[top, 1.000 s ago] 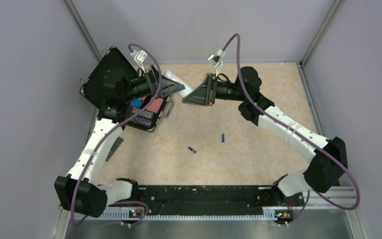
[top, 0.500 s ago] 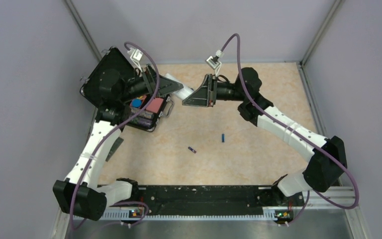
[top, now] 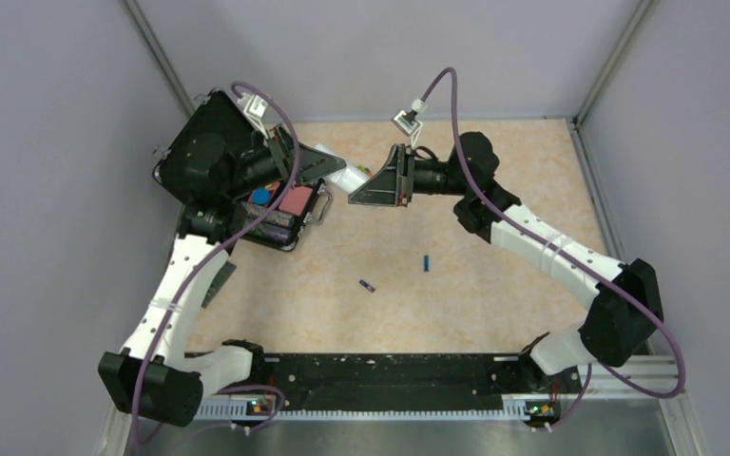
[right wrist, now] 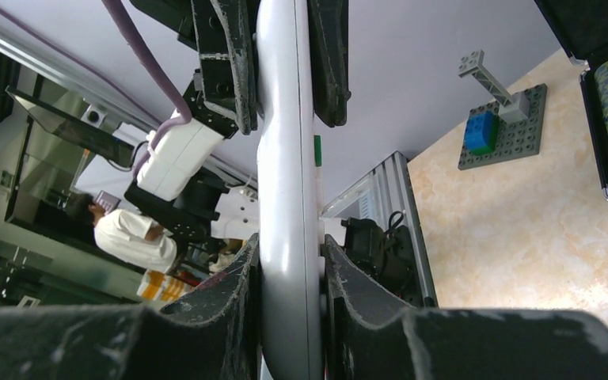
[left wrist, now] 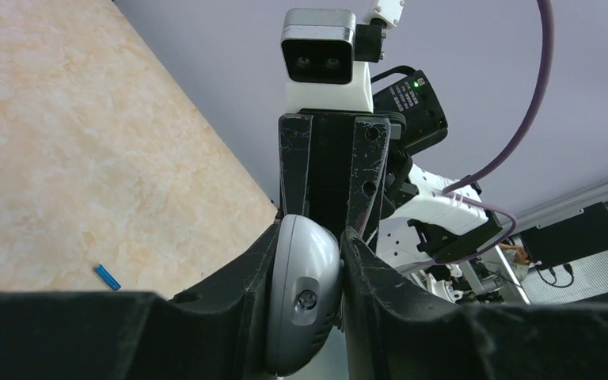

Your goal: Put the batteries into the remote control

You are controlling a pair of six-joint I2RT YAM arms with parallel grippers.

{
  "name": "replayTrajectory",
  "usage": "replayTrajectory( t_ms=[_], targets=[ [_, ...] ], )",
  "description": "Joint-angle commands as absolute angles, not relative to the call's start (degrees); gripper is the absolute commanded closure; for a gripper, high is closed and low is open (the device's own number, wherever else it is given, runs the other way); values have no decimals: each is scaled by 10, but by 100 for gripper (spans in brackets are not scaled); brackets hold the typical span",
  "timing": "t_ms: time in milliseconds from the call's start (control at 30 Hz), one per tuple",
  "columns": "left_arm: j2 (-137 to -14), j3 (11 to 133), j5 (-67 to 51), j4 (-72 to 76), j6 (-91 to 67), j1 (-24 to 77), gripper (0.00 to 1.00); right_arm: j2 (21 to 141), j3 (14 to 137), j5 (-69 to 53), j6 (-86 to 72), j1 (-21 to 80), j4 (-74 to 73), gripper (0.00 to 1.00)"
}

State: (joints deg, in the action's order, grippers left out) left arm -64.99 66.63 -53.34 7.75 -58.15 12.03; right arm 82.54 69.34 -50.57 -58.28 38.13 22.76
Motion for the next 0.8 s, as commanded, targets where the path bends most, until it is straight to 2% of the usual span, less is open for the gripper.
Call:
replayTrajectory(
  t_ms=[0, 133, 233, 400, 467, 500, 533, 633, 667, 700, 767],
  targets=[
    [-629, 671, -539, 89, -564, 120, 65, 817, 694, -493, -590, 383, 248, 98],
    [-625, 675, -539, 68, -548, 120, 53, 820, 691, -490, -600, 383, 258, 97],
    [-622, 675, -540, 65, -545, 120, 54, 821, 689, -489, -609, 383, 267, 97],
    [-621, 681, -539, 51, -534, 120, 74, 822, 680, -489, -619, 383, 285, 97],
    [-622, 681, -541, 53, -536, 119, 96, 822, 677, -486, -620, 383, 284, 95],
    [-623, 681, -541, 52, -536, 119, 100, 821, 676, -483, -620, 383, 280, 91],
    [-623, 680, -540, 52, -535, 119, 100, 819, 673, -477, -620, 383, 280, 82],
    [-619, 681, -528, 40, -526, 119, 100, 799, 661, -441, -594, 383, 257, 34],
    [-617, 683, -520, 32, -517, 119, 100, 787, 656, -418, -579, 383, 243, 21],
    [-614, 683, -512, 23, -508, 119, 100, 773, 650, -390, -561, 383, 223, 12],
    [-607, 683, -485, 6, -489, 119, 100, 741, 643, -330, -526, 382, 176, 4]
  ],
)
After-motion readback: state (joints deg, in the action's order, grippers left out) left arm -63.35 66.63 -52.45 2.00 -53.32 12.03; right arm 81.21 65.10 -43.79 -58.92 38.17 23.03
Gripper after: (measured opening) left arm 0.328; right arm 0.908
